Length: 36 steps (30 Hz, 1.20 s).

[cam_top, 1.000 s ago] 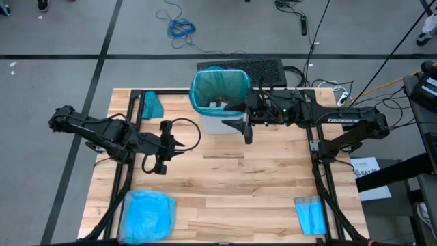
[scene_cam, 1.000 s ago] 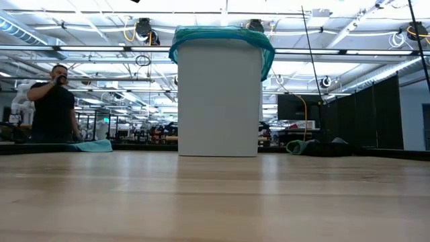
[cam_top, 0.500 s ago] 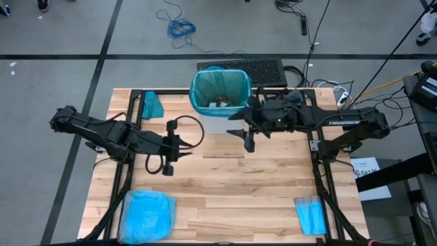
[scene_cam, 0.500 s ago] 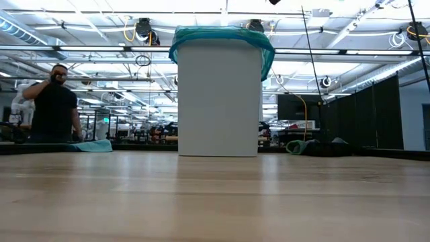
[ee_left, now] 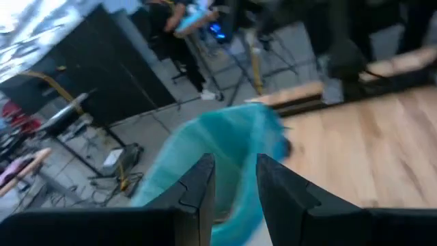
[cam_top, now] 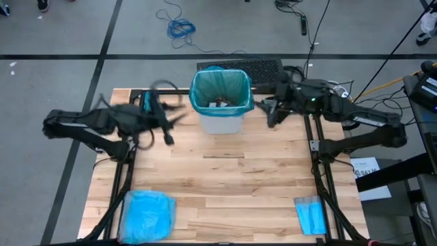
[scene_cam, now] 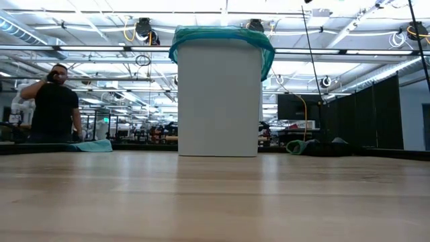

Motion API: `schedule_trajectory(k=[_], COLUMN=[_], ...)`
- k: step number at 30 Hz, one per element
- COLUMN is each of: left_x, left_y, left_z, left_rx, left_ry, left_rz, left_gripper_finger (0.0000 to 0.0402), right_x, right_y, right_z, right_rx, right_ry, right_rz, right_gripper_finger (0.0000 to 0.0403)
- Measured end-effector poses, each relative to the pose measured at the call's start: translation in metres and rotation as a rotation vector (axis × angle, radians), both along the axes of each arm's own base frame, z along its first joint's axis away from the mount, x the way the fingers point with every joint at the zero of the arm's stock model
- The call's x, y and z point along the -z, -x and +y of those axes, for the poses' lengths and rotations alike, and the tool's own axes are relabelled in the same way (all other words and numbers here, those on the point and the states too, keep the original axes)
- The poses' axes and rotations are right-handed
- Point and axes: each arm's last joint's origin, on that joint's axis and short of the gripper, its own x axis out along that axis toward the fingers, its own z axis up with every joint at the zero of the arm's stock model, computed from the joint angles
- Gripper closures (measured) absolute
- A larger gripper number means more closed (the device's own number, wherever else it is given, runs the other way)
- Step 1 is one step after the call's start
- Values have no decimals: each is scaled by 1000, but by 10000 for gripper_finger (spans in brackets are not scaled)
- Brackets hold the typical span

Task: Place trash/remove bag and relplace
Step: Remove the blue trash bag from the trash bin

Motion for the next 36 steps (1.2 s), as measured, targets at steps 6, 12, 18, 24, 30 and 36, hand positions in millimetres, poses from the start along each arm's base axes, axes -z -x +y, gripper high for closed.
schedule_trajectory(k=[6, 12, 18, 24, 30, 36], left_x=[-12, -14, 2, 20, 20, 20], left_y=[22, 20, 11, 11, 35, 51], left_z=[27, 54, 97, 137, 162, 173], left_rx=[-79, -228, -444, -462, -387, -94], left_ry=[18, -32, 49, 385, 773, 1088], left_rz=[-87, -98, -48, -143, -341, -361], left_gripper_finger=[297, 297, 297, 297, 297, 317], right_x=[29, 43, 51, 61, 59, 61], right_y=[30, 54, 72, 82, 80, 75], right_z=[-9, -25, -48, -71, -82, -87], right_rx=[65, 223, 377, 435, 323, 289], right_ry=[51, 168, 84, -321, -703, -879], right_rz=[-30, 2, -29, -268, -494, -555], right_gripper_finger=[193, 193, 193, 193, 193, 193])
